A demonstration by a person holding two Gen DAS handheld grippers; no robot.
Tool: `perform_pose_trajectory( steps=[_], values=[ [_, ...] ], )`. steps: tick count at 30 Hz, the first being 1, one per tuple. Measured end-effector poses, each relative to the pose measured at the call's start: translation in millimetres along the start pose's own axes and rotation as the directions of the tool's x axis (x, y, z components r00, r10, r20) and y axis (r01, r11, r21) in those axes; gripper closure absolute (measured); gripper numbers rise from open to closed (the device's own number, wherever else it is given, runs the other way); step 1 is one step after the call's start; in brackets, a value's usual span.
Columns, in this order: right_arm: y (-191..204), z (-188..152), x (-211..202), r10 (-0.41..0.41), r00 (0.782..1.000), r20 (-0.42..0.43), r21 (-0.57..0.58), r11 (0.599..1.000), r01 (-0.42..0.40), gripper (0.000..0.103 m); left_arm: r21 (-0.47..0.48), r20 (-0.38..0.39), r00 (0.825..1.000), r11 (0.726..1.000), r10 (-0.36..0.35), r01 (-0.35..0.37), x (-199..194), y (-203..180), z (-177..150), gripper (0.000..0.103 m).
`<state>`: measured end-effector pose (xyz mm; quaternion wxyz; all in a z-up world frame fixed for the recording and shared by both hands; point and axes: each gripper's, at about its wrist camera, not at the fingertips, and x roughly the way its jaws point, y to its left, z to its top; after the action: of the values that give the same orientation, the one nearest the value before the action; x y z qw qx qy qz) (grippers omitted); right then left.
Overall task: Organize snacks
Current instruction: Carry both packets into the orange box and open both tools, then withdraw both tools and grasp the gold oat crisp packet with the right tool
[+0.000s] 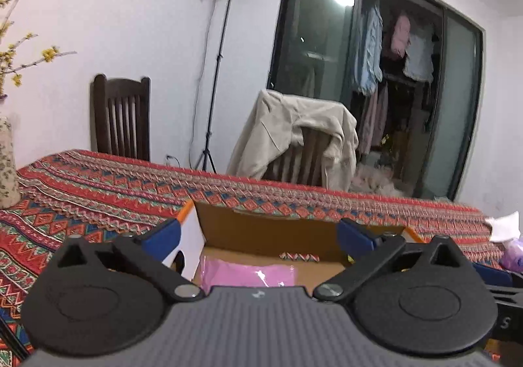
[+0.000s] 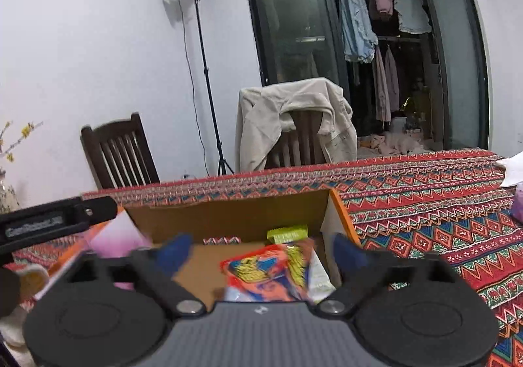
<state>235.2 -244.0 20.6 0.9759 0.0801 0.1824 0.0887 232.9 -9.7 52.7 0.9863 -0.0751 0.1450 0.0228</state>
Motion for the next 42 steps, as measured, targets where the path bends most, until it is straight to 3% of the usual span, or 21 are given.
perform_pose_trajectory(
  steps=[17,30,42],
  values=[
    [-1,3,-15,0.0,1.0,0.022,0.012,1.0,0.0,0.0,-0.012,0.008,1.0,1.0,-0.017,0.017,-13,1,7,0.0],
    [16,20,-67,0.02,0.998,0.06,-0.056,0.998,-0.017,0.0,0.015,0.084,0.996,0.999,-0.039,0.037,-67,-3,29,0.0],
    [40,-11,-129,0.059,0.997,0.051,-0.111,0.992,-0.053,0.0,0.04,0.114,0.992,0.998,-0.047,0.043,-130,19,10,0.0]
  ],
)
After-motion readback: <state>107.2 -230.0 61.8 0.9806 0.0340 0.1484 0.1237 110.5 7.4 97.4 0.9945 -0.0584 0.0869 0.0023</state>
